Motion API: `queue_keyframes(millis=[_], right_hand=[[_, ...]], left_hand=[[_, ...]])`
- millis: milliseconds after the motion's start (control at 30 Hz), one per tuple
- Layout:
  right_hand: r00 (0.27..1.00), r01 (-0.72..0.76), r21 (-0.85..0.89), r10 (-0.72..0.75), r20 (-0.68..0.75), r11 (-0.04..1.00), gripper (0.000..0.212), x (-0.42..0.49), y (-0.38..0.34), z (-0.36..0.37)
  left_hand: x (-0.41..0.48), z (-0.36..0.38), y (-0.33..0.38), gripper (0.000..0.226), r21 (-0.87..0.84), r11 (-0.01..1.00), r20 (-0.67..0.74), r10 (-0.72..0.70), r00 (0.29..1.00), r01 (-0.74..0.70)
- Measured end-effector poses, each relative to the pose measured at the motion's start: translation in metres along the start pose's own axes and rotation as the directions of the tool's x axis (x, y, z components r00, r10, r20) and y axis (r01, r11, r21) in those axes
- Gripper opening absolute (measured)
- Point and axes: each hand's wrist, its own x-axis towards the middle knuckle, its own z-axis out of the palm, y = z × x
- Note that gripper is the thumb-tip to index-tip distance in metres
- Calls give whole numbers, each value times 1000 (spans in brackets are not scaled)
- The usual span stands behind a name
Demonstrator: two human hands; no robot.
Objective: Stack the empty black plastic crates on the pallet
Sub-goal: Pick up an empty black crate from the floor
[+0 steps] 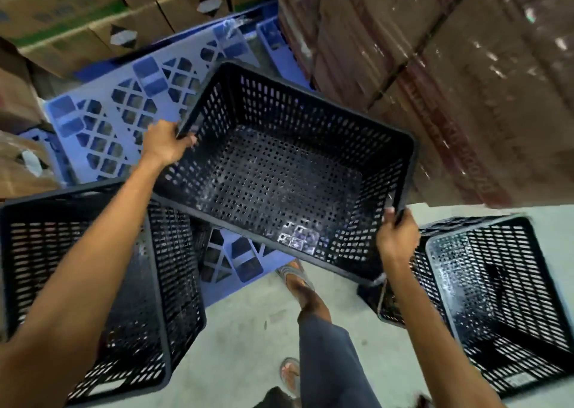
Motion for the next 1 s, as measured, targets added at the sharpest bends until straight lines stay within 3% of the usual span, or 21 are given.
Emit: queue_keyframes(millis=[200, 233, 333, 500, 567, 667, 767, 1000], right_hand=[[932, 363, -33, -363, 14, 931, 36, -7, -26, -119], [891, 454, -13, -454, 7, 891, 36, -38, -13, -151], [870, 492, -13, -492, -35, 870, 40, -55, -4, -186], [788, 614, 9, -613, -47, 789, 49, -113, 57, -251], [779, 627, 11, -627, -15, 779, 52, -130, 81, -267], [753, 658, -72, -653, 74, 750, 41, -164, 124, -288], [724, 688, -114, -664, 188, 717, 48, -190, 172, -290], [741, 644, -301, -474, 476, 704, 35, -215, 277, -228]], left_hand=[[-170, -82, -12, 33, -98, 991, -170, -107, 980, 91], [-236, -94, -19, 33, -132, 989, -237, -99, 967, 69], [-307, -101, -11, 37, -135, 987, -357, -131, 925, 88], [-475, -94, -10, 40, -189, 970, -437, -223, 871, 153], [-526, -77, -17, 39, -247, 948, -412, -289, 864, 199], [-606, -39, -30, 36, -269, 928, -388, -350, 853, 258], [-673, 18, -50, 32, -288, 888, -283, -437, 854, 359], [-765, 165, -95, 34, -324, 717, -29, -659, 751, 617]])
